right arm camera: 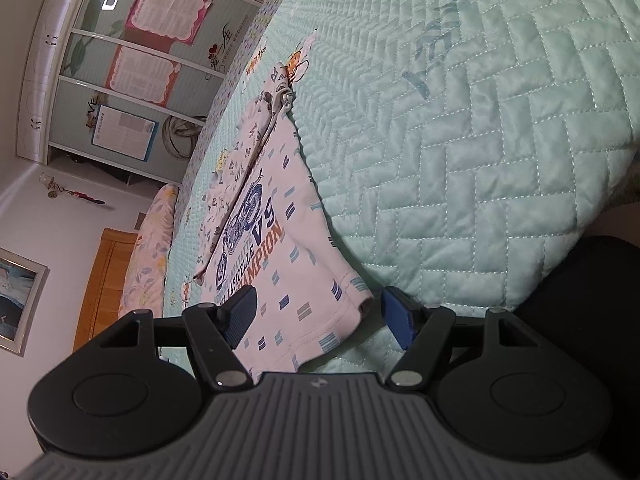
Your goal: Fold clothes
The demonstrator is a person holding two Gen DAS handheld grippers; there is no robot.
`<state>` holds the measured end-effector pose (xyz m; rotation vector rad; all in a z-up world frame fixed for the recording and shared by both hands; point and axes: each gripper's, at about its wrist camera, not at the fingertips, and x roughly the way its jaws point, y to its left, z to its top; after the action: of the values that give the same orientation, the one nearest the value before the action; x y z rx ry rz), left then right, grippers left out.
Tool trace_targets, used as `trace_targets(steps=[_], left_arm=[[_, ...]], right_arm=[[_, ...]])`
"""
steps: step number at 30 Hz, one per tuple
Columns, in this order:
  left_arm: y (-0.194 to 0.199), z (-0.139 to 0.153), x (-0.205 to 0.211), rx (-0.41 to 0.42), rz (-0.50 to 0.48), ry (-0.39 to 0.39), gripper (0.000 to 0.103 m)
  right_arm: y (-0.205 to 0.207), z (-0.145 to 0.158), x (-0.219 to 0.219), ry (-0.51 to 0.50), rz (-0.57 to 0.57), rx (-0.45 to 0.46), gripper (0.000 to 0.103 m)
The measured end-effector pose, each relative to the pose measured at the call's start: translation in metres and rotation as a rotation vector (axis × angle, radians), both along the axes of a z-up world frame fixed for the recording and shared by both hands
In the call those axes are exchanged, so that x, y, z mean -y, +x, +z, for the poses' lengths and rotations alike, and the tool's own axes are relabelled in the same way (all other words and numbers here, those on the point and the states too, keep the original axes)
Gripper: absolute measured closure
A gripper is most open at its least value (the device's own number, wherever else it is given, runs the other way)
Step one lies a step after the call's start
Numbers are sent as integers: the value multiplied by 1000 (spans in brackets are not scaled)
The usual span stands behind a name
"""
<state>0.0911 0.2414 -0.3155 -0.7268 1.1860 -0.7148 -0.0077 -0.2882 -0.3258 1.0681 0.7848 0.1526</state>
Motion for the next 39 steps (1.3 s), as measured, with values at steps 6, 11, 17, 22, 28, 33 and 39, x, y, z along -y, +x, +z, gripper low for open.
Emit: trace_targets(steps=[6, 11, 17, 22, 28, 33, 39], left_arm=[[-28, 6, -23, 44, 90, -42, 88], [-28, 6, -41, 34, 175, -43, 74], [-23, 2, -51, 0, 240, -34, 41], [-8, 1, -38, -23, 255, -41, 20], [3, 5, -14, -21, 224, 1, 18], [0, 4, -9, -24, 224, -4, 20], [-8, -6, -2, -39, 213, 69, 97]], right_arm=[[0, -1, -1, -3, 1, 1, 32], [0, -1, -1, -3, 1, 3, 32], [-2, -2, -1, 2, 0, 5, 32], [-1, -2, -1, 5, -1, -1, 30], [1, 0, -6, -3, 1, 5, 22], [4, 0, -8, -6, 3, 15, 17], [9, 5, -15, -86, 40, 7, 66]])
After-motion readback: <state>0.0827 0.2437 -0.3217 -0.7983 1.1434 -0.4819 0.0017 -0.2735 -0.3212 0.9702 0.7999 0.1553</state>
